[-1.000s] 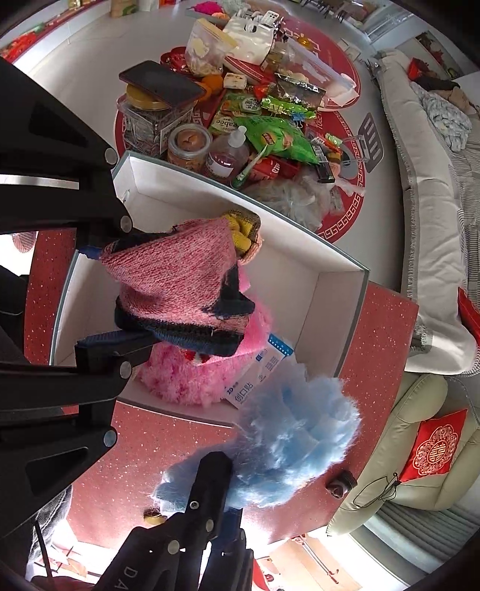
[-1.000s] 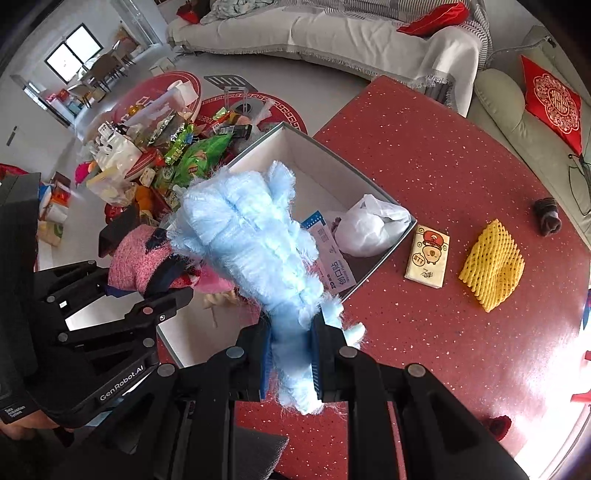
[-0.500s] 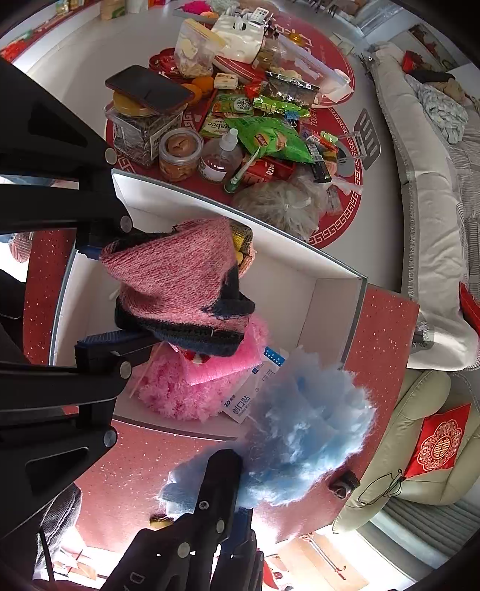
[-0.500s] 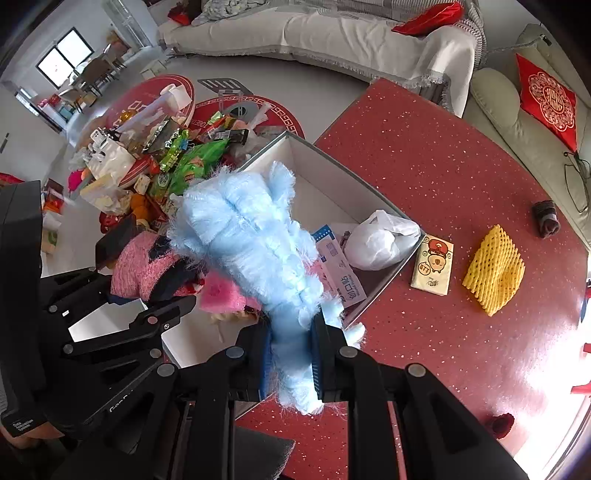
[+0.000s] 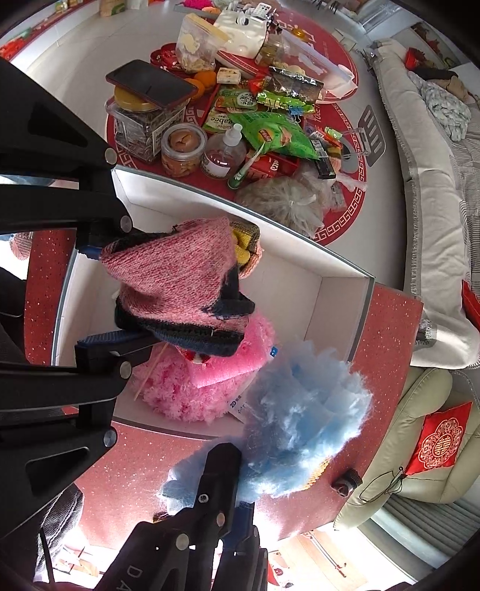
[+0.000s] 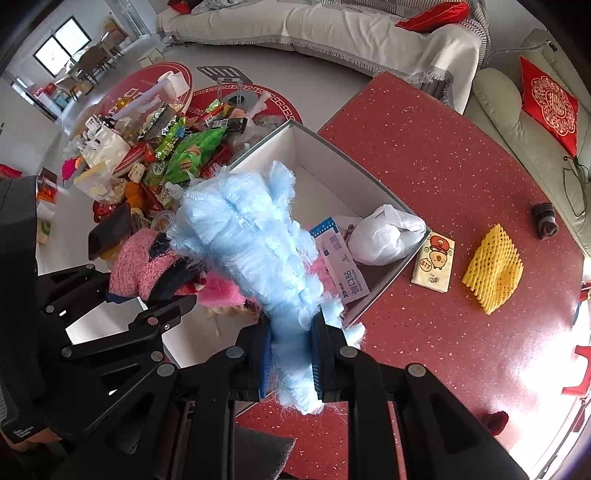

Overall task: Organize soft objects
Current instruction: 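Lift and carry the knitted sock and blue tuft with both tools over the box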

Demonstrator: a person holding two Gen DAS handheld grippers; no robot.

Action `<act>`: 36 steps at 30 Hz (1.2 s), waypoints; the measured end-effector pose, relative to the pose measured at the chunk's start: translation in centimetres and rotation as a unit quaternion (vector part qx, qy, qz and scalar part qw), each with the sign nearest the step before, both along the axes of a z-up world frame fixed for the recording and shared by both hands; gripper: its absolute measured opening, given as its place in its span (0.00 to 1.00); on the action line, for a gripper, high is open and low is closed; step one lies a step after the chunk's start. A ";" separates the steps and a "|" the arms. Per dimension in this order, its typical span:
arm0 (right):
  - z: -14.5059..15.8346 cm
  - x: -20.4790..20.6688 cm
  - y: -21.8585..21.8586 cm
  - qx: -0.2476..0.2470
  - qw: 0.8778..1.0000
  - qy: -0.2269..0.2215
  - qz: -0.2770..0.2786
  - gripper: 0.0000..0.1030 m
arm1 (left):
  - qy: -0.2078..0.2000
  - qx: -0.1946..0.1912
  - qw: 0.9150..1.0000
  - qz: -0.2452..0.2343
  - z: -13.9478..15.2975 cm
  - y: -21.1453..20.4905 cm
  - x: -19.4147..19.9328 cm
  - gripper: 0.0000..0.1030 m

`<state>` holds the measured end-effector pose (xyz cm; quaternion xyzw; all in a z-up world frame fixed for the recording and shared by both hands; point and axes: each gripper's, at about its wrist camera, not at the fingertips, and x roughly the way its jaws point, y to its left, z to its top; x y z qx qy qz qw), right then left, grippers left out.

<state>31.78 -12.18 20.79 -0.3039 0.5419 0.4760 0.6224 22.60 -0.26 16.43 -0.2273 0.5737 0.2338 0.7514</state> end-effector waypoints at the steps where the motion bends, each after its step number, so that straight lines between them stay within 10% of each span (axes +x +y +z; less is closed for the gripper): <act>1: -0.1 0.0 0.1 -0.004 1.000 0.001 0.001 0.18 | -0.001 -0.001 1.000 0.001 0.0 0.0 0.0 0.31; 36: 0.0 1.0 1.0 -0.028 0.999 -0.019 -0.010 0.20 | -0.004 -0.021 0.999 0.028 -1.4 0.0 -0.9 0.31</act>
